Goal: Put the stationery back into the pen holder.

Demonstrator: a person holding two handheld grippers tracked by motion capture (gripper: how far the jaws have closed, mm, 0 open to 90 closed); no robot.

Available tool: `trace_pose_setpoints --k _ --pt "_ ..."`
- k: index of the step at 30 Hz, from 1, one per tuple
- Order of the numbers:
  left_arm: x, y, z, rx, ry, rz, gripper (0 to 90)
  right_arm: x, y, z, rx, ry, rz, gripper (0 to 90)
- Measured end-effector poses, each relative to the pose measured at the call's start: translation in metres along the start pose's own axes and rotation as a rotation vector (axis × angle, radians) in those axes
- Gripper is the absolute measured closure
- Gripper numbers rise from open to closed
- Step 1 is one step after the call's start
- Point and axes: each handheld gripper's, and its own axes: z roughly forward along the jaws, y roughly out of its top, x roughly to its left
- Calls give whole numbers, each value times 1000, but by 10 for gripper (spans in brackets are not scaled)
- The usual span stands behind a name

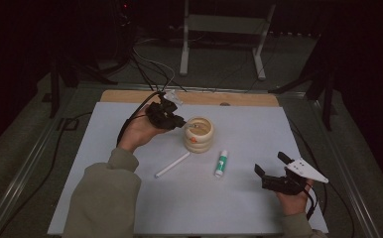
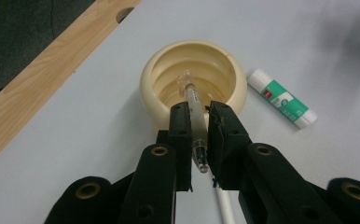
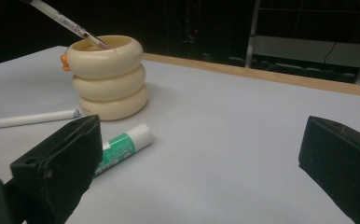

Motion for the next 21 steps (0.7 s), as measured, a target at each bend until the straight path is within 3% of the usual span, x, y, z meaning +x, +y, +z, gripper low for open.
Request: trace_pose_setpoints --k 14,19,20,21 --pt "-1 3 14 19 0 -10 806 0 0 0 1 -3 0 4" --pt "2 1 17 -5 -14 -40 799 0 0 0 1 -2 0 4" --pt "2 1 17 -18 -5 -54 747 0 0 0 1 -2 0 4" --pt "2 1 18 -28 16 -69 609 0 0 0 1 -3 0 4"
